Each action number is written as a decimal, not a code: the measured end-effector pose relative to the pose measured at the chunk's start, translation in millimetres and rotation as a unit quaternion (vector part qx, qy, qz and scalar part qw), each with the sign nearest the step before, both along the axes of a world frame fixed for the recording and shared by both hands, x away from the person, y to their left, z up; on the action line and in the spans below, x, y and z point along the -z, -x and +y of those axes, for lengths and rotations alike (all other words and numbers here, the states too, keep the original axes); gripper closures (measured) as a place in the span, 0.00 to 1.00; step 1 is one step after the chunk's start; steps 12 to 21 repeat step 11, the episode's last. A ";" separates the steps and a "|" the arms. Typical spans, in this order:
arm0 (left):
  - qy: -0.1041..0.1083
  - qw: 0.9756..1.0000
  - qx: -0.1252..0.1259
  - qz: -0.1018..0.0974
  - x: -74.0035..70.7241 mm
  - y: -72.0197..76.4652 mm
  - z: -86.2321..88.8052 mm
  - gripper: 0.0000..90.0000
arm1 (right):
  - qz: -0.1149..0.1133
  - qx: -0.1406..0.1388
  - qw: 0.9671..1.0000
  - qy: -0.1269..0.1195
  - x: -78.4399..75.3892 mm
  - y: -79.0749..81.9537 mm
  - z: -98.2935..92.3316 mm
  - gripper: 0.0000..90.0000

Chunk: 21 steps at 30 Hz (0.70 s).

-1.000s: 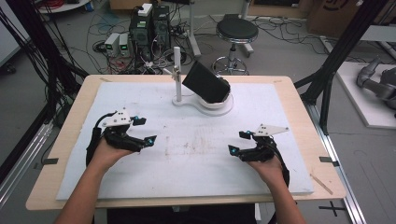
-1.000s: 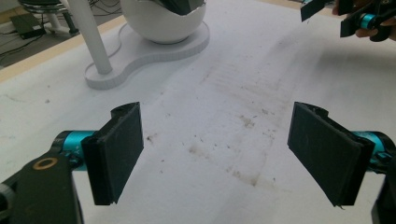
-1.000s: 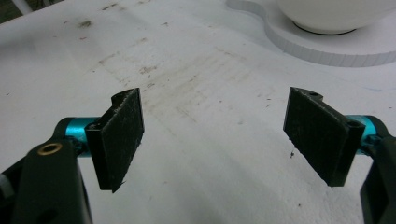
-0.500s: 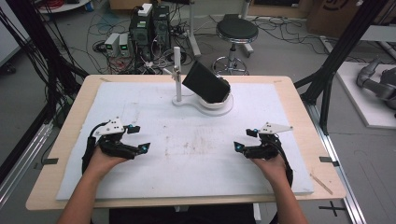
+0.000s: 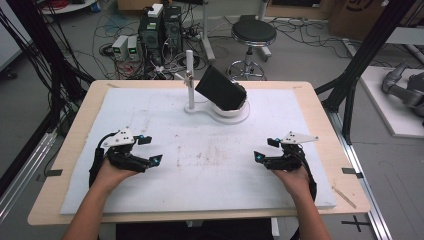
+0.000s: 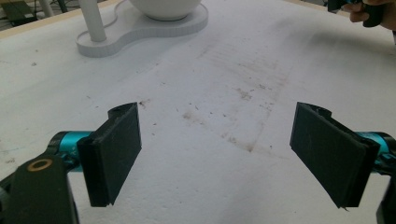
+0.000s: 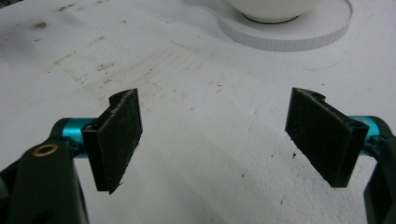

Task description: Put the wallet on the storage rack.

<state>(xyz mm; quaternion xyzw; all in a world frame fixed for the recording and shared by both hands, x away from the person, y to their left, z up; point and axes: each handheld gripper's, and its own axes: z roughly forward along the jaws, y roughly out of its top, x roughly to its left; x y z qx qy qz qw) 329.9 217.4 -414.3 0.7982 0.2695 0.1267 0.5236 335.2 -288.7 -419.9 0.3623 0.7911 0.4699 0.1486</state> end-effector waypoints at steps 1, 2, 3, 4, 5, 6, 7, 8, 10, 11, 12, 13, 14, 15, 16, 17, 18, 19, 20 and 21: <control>-0.001 1.000 0.001 0.000 0.5 -0.5 -0.6 0.18 | 0.000 0.000 1.000 -0.001 0.2 0.0 -0.2 0.21; -0.001 1.000 0.000 0.000 0.6 -0.6 -1.2 0.18 | 0.002 0.001 1.000 0.000 0.1 0.4 -0.6 0.21; 0.000 1.000 0.000 0.001 0.9 -0.6 -1.8 0.18 | 0.002 0.001 1.000 -0.002 0.1 0.7 -0.6 0.21; -0.003 1.000 0.001 0.000 1.0 -0.9 -2.2 0.18 | 0.003 0.002 1.000 -0.002 0.1 0.9 -0.7 0.21; -0.003 1.000 0.002 0.000 1.0 -0.9 -2.4 0.18 | 0.002 0.001 1.000 -0.001 0.1 1.0 -0.8 0.21; -0.004 1.000 0.002 0.000 1.2 -1.0 -2.6 0.18 | 0.002 0.002 1.000 -0.002 0.0 1.0 -0.8 0.21; -0.004 1.000 0.001 0.000 1.2 -0.9 -2.6 0.18 | 0.002 0.001 1.000 -0.001 0.1 0.9 -0.8 0.21; -0.005 1.000 0.001 0.000 1.3 -1.3 -2.5 0.18 | 0.002 0.000 1.000 0.001 0.1 0.9 -0.8 0.21; -0.002 1.000 -0.003 0.002 1.6 -1.7 -2.4 0.18 | 0.004 -0.001 1.000 -0.001 0.1 1.2 0.0 0.21; -0.006 1.000 -0.001 0.000 1.3 -2.4 -1.7 0.18 | 0.003 -0.004 1.000 -0.005 -0.2 1.2 -0.4 0.21; -0.006 1.000 -0.001 0.000 1.3 -2.4 -1.7 0.18 | 0.003 -0.004 1.000 -0.005 -0.2 1.2 -0.4 0.21; -0.006 1.000 -0.001 0.000 1.3 -2.4 -1.7 0.18 | 0.003 -0.004 1.000 -0.005 -0.2 1.2 -0.4 0.21; -0.006 1.000 -0.001 0.000 1.3 -2.4 -1.7 0.18 | 0.003 -0.004 1.000 -0.005 -0.2 1.2 -0.4 0.21; -0.006 1.000 -0.001 0.000 1.3 -2.4 -1.7 0.18 | 0.003 -0.004 1.000 -0.005 -0.2 1.2 -0.4 0.21; -0.006 1.000 -0.001 0.000 1.3 -2.4 -1.7 0.18 | 0.003 -0.004 1.000 -0.005 -0.2 1.2 -0.4 0.21; -0.006 1.000 -0.001 0.000 1.3 -2.4 -1.7 0.18 | 0.003 -0.004 1.000 -0.005 -0.2 1.2 -0.4 0.21; -0.006 1.000 -0.001 0.000 1.3 -2.4 -1.7 0.18 | 0.003 -0.004 1.000 -0.005 -0.2 1.2 -0.4 0.21; -0.006 1.000 -0.001 0.000 1.3 -2.4 -1.7 0.18 | 0.003 -0.004 1.000 -0.005 -0.2 1.2 -0.4 0.21; -0.006 1.000 -0.001 0.000 1.3 -2.4 -1.7 0.18 | 0.003 -0.004 1.000 -0.005 -0.2 1.2 -0.4 0.21; -0.006 1.000 -0.001 0.000 1.3 -2.4 -1.7 0.18 | 0.003 -0.004 1.000 -0.005 -0.2 1.2 -0.4 0.21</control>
